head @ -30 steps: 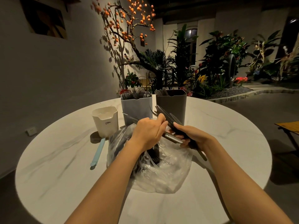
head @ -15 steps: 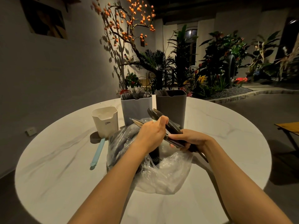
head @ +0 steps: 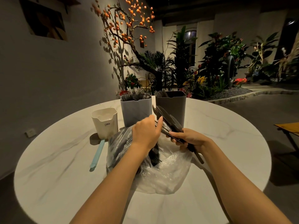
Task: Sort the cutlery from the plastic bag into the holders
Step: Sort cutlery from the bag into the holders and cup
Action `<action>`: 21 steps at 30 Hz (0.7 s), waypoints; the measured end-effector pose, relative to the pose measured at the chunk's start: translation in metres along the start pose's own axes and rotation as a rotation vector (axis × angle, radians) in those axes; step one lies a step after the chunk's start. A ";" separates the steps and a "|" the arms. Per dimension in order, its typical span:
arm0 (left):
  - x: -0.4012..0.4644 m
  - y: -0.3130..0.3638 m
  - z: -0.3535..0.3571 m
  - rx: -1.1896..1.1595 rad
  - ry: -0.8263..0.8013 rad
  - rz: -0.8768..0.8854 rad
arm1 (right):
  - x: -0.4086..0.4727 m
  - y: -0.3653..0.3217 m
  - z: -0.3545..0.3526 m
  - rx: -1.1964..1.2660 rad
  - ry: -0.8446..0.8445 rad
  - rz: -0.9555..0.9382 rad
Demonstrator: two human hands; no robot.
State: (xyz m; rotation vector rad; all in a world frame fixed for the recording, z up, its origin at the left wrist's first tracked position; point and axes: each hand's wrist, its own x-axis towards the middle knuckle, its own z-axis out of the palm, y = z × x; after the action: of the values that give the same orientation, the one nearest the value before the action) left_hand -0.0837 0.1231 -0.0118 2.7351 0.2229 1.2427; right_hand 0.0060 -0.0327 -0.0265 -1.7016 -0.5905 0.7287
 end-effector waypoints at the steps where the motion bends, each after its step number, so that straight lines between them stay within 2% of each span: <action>1: 0.000 0.000 0.001 0.028 -0.080 -0.071 | 0.001 0.000 0.000 0.011 0.013 -0.004; 3: -0.002 -0.002 0.005 0.004 -0.176 -0.164 | 0.001 0.001 0.000 0.023 0.029 -0.003; 7: -0.004 0.000 0.016 -0.183 -0.207 -0.299 | 0.001 0.001 -0.001 0.005 0.025 0.008; 12: 0.004 -0.004 0.028 -0.679 -0.282 -0.573 | -0.003 -0.002 0.004 -0.077 0.016 0.014; 17: 0.006 0.006 0.020 -1.074 -0.244 -0.801 | -0.004 -0.003 0.007 -0.081 -0.012 0.025; 21: 0.007 0.013 0.015 -1.247 -0.134 -0.941 | 0.000 0.000 0.009 -0.117 0.122 -0.004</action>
State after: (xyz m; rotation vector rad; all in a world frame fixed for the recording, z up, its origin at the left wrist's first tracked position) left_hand -0.0670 0.1112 -0.0146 1.3166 0.4425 0.5515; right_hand 0.0000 -0.0267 -0.0280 -1.8378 -0.5603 0.5919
